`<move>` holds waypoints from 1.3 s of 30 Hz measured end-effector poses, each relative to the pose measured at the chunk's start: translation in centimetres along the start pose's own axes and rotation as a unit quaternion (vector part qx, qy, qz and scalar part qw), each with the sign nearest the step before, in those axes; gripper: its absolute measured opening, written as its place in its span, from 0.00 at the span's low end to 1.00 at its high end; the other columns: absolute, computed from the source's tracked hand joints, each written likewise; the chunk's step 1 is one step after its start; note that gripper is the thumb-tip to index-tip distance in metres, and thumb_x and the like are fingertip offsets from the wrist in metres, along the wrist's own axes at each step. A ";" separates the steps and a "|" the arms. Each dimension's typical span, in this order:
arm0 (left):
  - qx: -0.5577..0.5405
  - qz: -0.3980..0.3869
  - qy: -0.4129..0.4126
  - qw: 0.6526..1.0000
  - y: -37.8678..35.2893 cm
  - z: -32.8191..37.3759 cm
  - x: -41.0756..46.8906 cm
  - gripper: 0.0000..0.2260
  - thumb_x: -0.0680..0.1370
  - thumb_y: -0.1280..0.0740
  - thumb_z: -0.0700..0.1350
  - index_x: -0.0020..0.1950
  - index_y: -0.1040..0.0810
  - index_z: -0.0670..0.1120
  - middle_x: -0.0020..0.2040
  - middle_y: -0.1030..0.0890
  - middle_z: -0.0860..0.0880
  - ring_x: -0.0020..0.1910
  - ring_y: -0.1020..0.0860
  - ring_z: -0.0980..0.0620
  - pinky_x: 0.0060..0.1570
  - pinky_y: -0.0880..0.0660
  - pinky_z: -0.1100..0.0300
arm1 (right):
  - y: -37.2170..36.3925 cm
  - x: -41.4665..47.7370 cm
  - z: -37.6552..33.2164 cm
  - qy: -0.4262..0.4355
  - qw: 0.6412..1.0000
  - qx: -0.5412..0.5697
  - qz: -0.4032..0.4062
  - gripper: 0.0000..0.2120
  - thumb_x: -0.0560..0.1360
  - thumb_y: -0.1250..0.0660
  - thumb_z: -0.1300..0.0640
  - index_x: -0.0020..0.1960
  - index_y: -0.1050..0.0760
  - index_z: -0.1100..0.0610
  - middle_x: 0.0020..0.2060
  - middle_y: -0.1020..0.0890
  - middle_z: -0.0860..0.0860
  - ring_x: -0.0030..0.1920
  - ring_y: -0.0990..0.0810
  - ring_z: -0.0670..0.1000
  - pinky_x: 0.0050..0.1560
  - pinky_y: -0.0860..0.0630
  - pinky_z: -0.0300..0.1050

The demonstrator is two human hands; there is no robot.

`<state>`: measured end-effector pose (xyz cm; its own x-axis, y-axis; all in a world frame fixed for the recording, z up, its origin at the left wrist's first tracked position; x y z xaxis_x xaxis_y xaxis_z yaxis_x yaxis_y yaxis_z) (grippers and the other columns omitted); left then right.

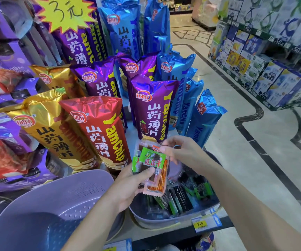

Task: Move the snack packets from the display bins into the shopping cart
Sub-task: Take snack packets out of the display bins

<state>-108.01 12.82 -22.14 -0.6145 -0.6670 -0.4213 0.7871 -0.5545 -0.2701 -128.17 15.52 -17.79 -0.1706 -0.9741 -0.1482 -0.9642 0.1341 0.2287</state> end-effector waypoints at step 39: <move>-0.134 0.274 -0.112 0.946 6.6 -4.6 -17.7 0.20 0.75 0.25 0.48 0.63 0.17 0.38 0.58 0.14 0.35 0.58 0.14 0.37 0.46 0.15 0.51 | -8.8 -4.7 -1.1 -0.013 0.961 0.202 -0.186 0.06 0.82 0.34 0.65 0.58 0.23 0.64 0.52 0.14 0.61 0.48 0.14 0.58 0.47 0.16 0.54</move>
<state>-91.74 23.24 -20.42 -0.0829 -0.9228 -0.3763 0.9577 0.0307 -0.2861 -118.67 18.72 -18.04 0.2022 -0.9641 -0.1721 -0.9584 -0.1586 -0.2374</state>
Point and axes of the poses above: each hand's wrist, its own x-axis towards the middle knuckle, its own y-axis out of the back of the hand, z = x × y, the point moved 5 cm from there along x, towards the middle knuckle
